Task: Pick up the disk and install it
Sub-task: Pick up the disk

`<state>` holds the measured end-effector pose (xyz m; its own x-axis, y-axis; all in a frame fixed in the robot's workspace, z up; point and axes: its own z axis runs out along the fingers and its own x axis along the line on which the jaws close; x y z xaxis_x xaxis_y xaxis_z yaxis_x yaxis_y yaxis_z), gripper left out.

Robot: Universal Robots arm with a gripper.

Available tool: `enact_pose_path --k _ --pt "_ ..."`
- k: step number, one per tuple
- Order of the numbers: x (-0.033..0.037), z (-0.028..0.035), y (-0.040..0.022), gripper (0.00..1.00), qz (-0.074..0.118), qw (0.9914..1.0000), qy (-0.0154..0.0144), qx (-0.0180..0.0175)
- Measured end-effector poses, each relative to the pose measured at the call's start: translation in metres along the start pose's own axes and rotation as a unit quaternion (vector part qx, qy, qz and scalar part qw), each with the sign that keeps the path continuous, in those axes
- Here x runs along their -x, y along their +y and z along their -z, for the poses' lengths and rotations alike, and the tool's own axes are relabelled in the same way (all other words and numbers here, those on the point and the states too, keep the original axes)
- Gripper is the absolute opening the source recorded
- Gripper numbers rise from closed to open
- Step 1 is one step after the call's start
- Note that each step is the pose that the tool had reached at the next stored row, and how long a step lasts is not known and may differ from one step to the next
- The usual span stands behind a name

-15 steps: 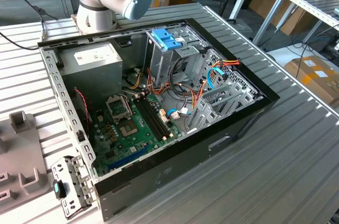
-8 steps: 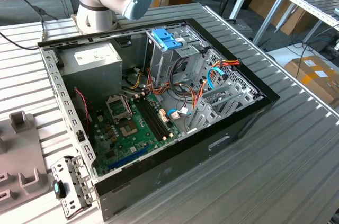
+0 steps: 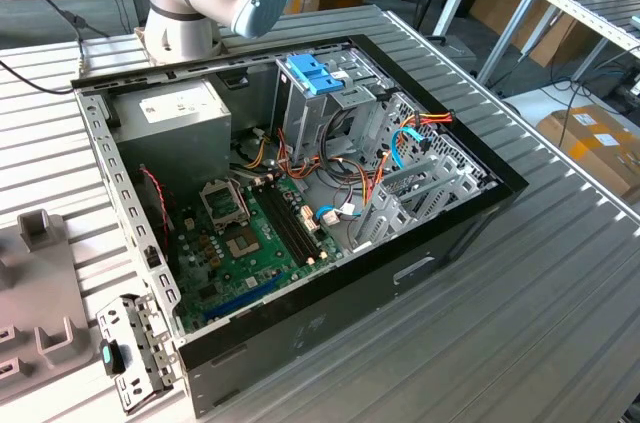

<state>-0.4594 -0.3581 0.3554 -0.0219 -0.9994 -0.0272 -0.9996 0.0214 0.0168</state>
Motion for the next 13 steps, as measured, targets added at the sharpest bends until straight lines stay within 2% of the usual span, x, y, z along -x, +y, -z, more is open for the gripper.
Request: enact_pose_path --k 2,3,6,11,13 --pt "0.0001 0.0000 -0.0016 0.11 0.000 1.00000 0.0000 0.0000" --pt "0.0002 -0.0004 -0.0055 0.11 0.000 1.00000 0.0000 -0.0001" --pt "0.0001 -0.0010 -0.0058 0.11 0.000 1.00000 0.0004 -0.0018" --pt "0.0002 -0.0010 -0.0063 0.11 0.000 1.00000 0.0005 -0.0018" --pt "0.0003 -0.0011 -0.0121 0.11 0.000 1.00000 0.0004 -0.0019"
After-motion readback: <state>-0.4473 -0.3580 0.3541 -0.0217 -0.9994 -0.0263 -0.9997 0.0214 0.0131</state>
